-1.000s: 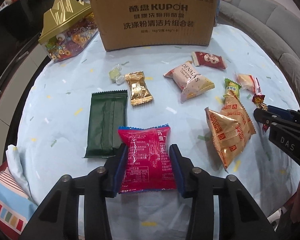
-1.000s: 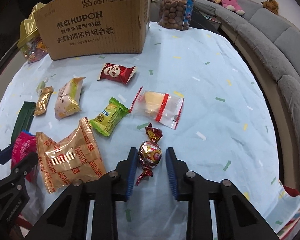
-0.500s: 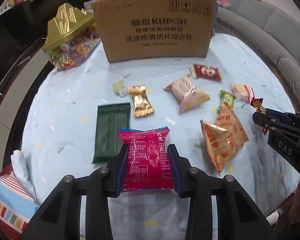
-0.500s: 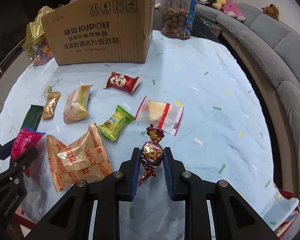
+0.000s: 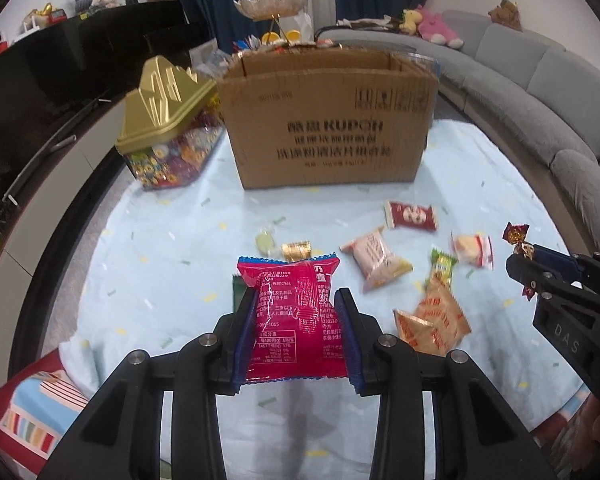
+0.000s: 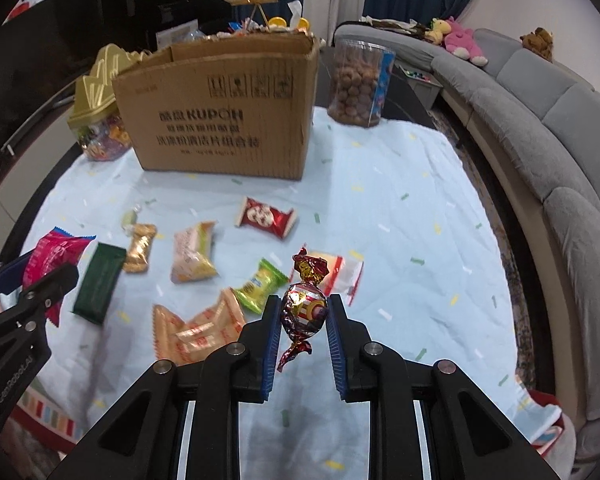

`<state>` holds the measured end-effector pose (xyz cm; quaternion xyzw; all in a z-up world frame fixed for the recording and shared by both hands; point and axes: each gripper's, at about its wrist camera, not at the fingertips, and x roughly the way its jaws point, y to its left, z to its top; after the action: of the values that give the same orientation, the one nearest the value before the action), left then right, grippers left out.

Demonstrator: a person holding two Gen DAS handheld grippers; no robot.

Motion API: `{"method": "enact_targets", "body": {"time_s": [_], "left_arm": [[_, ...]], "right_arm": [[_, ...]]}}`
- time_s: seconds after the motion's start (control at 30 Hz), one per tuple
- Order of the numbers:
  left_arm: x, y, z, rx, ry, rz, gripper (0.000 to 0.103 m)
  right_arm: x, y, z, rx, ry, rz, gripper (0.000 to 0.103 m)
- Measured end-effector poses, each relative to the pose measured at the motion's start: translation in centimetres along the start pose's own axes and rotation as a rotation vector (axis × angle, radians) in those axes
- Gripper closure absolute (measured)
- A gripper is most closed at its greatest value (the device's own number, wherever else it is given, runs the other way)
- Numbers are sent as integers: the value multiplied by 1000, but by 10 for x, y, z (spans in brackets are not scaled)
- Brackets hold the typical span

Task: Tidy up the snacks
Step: 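Carry the pink packet and red-gold candy over the open cardboard box with both tools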

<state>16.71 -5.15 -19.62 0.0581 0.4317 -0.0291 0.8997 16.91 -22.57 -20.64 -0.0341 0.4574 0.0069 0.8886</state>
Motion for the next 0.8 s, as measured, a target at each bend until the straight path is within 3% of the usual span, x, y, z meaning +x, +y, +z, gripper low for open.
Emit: {"method": "enact_targets", "body": {"time_s": [0.8], "left_arm": [[-35, 25, 75, -39, -118, 8, 65]], "right_arm": [[-50, 11, 67, 4, -130, 30, 79]]}}
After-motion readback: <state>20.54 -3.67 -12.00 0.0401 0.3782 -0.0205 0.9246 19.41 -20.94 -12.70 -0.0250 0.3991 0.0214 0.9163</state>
